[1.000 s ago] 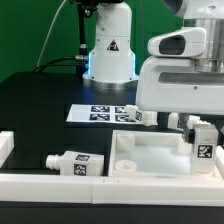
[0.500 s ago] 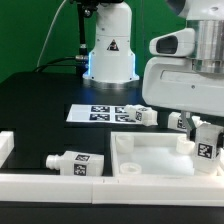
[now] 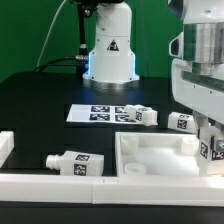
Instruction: Assemble one leg
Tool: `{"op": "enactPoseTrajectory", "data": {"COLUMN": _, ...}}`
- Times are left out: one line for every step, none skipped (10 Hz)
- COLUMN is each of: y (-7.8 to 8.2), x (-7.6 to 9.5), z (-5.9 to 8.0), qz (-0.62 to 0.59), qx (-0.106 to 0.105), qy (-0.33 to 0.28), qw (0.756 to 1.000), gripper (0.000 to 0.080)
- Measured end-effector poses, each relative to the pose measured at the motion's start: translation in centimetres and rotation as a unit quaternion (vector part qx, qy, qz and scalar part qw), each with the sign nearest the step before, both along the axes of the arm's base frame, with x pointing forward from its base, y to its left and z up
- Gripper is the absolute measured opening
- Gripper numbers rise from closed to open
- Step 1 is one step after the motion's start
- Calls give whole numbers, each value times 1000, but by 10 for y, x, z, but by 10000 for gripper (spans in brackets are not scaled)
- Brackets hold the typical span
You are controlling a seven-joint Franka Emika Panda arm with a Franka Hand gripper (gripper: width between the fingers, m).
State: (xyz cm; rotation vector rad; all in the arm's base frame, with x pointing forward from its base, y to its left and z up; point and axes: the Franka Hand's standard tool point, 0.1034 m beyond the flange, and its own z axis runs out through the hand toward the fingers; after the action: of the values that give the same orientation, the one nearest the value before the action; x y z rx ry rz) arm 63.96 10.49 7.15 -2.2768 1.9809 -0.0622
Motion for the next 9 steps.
{"op": "enactPoseTrajectory", "data": {"y": 0, "x": 0, "z": 0, "qz": 13, "qx": -2, "qy": -1, "qw": 1000, "gripper": 287}}
{"op": "enactPoseTrajectory", "data": {"y": 0, "x": 0, "z": 0, "qz": 22, "qx": -3, "qy": -1, "qw": 1000, "gripper": 287}}
{"op": "enactPoseTrajectory", "data": {"y": 0, "x": 0, "z": 0, "qz": 43, "qx": -7, "qy": -3, "qw": 999, "gripper": 498}}
{"op": "enactPoseTrajectory", "data": {"y": 4, "x": 0, "z": 0, "qz": 139, "qx": -20, "qy": -9, "qw": 990, "gripper": 498}}
{"op": "enactPoseTrajectory", "data": {"y": 7, "x": -1, "z": -1, "qz": 231, "qx": -30, "qy": -14, "qw": 972, "gripper": 614}}
{"op": "enactPoseTrajectory", "data": {"y": 10, "x": -2, "z": -1, "qz": 305, "qx": -38, "qy": -18, "qw": 951, "gripper": 641}}
{"op": "enactPoseTrajectory", "data": {"y": 9, "x": -2, "z": -1, "qz": 337, "qx": -42, "qy": -19, "qw": 940, "gripper": 641}}
{"op": "enactPoseTrajectory", "data": {"y": 9, "x": -1, "z": -1, "qz": 366, "qx": -46, "qy": -21, "qw": 929, "gripper": 648}}
{"op": "enactPoseTrajectory", "data": {"y": 8, "x": -1, "z": -1, "qz": 391, "qx": -49, "qy": -22, "qw": 919, "gripper": 648}}
